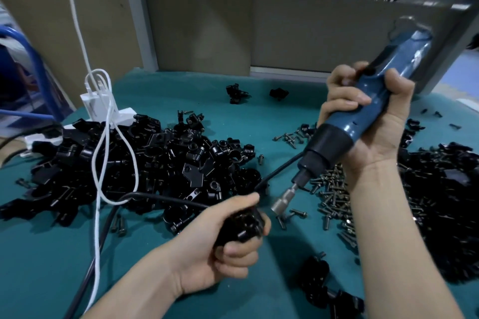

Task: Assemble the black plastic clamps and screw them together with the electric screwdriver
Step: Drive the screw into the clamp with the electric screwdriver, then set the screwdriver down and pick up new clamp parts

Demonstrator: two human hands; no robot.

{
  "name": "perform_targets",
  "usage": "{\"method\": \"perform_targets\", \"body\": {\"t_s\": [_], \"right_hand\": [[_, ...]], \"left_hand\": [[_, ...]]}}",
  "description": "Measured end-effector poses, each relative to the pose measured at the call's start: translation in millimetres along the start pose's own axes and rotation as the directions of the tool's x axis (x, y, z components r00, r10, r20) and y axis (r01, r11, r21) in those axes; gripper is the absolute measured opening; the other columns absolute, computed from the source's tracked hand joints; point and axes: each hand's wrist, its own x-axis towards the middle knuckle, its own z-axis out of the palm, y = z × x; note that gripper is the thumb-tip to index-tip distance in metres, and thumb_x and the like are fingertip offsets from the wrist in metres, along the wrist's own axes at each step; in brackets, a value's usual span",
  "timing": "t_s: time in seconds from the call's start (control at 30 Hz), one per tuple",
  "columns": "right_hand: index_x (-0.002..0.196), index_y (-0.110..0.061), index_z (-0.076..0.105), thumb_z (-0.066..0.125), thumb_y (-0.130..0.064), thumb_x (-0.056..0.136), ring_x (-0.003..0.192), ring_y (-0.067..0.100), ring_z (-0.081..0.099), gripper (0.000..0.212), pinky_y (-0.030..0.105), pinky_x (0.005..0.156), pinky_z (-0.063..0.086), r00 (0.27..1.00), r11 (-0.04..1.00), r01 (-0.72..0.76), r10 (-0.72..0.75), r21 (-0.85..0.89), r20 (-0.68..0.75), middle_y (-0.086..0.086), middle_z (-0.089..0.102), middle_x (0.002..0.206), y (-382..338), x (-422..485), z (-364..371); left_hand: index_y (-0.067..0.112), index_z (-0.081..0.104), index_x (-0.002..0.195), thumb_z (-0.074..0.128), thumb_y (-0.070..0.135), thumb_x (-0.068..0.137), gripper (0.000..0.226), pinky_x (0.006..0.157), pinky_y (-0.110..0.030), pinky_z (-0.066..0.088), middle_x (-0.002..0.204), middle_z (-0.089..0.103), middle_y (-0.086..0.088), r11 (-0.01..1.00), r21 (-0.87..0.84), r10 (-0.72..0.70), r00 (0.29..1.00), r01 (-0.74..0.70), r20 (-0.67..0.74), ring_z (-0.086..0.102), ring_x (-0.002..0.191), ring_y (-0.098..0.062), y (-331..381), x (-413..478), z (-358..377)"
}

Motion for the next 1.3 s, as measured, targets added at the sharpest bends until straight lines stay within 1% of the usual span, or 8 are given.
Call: {"method": "perform_targets", "body": {"t_s": [0.13, 0.23, 0.37, 0.57, 0.67, 0.77, 1.0, 1.3], "right_hand": [[0.085, -0.012, 0.057, 0.072, -0.042, 0.074, 0.053, 0.012, 0.057, 0.036, 0.024, 0.053, 0.052, 0.891, 0.856, -0.108, -0.141, -0.505, -0.431, 0.001, 0.056, 0.069, -17.8, -6.1, -15.0], [0.102, -0.014, 0.063, 0.075, -0.055, 0.071, 0.050, 0.011, 0.064, 0.053, 0.023, 0.048, 0.051, 0.713, 0.462, -0.516, -0.233, -0.721, -0.661, -0.001, 0.069, 0.070, -12.5, -5.3, -33.2], [0.146, -0.025, 0.025, 0.071, -0.040, 0.083, 0.072, 0.021, 0.071, 0.079, 0.033, 0.063, 0.057, 0.775, 0.070, -0.608, -0.164, -0.791, -0.610, 0.007, 0.059, 0.124, 0.4, -1.5, -55.9], [0.151, -0.034, 0.004, 0.064, -0.037, 0.090, 0.109, 0.033, 0.058, 0.085, 0.046, 0.095, 0.050, 0.744, -0.148, -0.665, -0.043, -0.732, -0.667, 0.010, 0.045, 0.143, 2.7, 3.7, -74.7], [0.152, -0.033, 0.009, 0.065, -0.043, 0.088, 0.111, 0.034, 0.055, 0.086, 0.041, 0.089, 0.049, 0.768, -0.289, -0.631, -0.106, -0.720, -0.631, 0.011, 0.044, 0.144, -0.2, 7.1, -73.3], [0.150, -0.031, 0.021, 0.069, -0.039, 0.084, 0.117, 0.033, 0.053, 0.082, 0.036, 0.088, 0.046, 0.776, -0.426, -0.607, -0.139, -0.671, -0.615, 0.010, 0.046, 0.144, -3.4, 5.7, -73.3], [0.139, -0.016, 0.048, 0.068, -0.042, 0.086, 0.109, 0.023, 0.057, 0.062, 0.036, 0.093, 0.046, 0.799, -0.295, -0.600, -0.254, -0.743, -0.545, 0.006, 0.055, 0.134, -32.1, -9.5, -45.7], [0.106, -0.032, 0.063, 0.063, -0.041, 0.088, 0.061, -0.001, 0.063, 0.020, 0.021, 0.062, 0.050, 0.919, -0.226, -0.265, -0.354, -0.937, -0.174, -0.006, 0.071, 0.092, -46.4, -60.3, 27.3]], "left_hand": [[0.015, 0.058, 0.092, 0.060, 0.047, 0.085, 0.033, 0.042, -0.021, 0.035, 0.056, 0.057, 0.002, 0.777, 0.583, 0.411, 0.892, -0.236, -0.186, 0.045, 0.047, -0.010, 55.9, -10.6, 6.9], [0.032, 0.057, 0.092, 0.055, 0.051, 0.086, 0.020, 0.058, -0.025, 0.045, 0.073, 0.068, 0.008, 0.145, 0.984, 0.648, 0.742, 0.104, -0.174, 0.060, 0.064, -0.009, 111.1, -3.1, -2.8], [0.025, 0.057, 0.111, 0.058, 0.051, 0.088, 0.035, 0.083, -0.030, 0.044, 0.112, 0.063, 0.000, -0.304, 0.805, 0.449, 0.822, 0.509, -0.350, 0.057, 0.100, -0.023, 155.2, 16.9, -26.1], [0.032, 0.069, 0.109, 0.060, 0.064, 0.080, 0.044, 0.095, -0.033, 0.047, 0.112, 0.066, 0.009, -0.449, 0.678, 0.291, 0.812, 0.582, -0.505, 0.058, 0.101, -0.016, 189.9, 38.8, -20.5], [0.029, 0.066, 0.110, 0.051, 0.064, 0.086, 0.045, 0.089, -0.030, 0.045, 0.114, 0.067, 0.004, -0.484, 0.695, 0.457, 0.830, 0.532, -0.318, 0.057, 0.102, -0.019, 177.9, 52.1, 15.7], [0.038, 0.059, 0.096, 0.038, 0.075, 0.077, 0.047, 0.080, -0.034, 0.052, 0.095, 0.062, 0.017, -0.402, 0.900, 0.514, 0.855, 0.167, 0.070, 0.056, 0.086, -0.005, 102.0, 44.7, 54.4], [0.040, 0.037, 0.125, 0.048, 0.064, 0.077, 0.055, 0.067, -0.022, 0.055, 0.119, 0.063, 0.012, -0.666, 0.735, 0.274, 0.875, -0.127, 0.400, 0.064, 0.104, -0.009, -63.8, 20.6, 51.0], [0.044, 0.030, 0.117, 0.045, 0.044, 0.075, 0.044, 0.063, -0.030, 0.050, 0.097, 0.060, 0.013, -0.394, 0.913, 0.442, 0.848, -0.110, 0.293, 0.055, 0.087, -0.010, -58.3, 21.3, 31.1]]}}
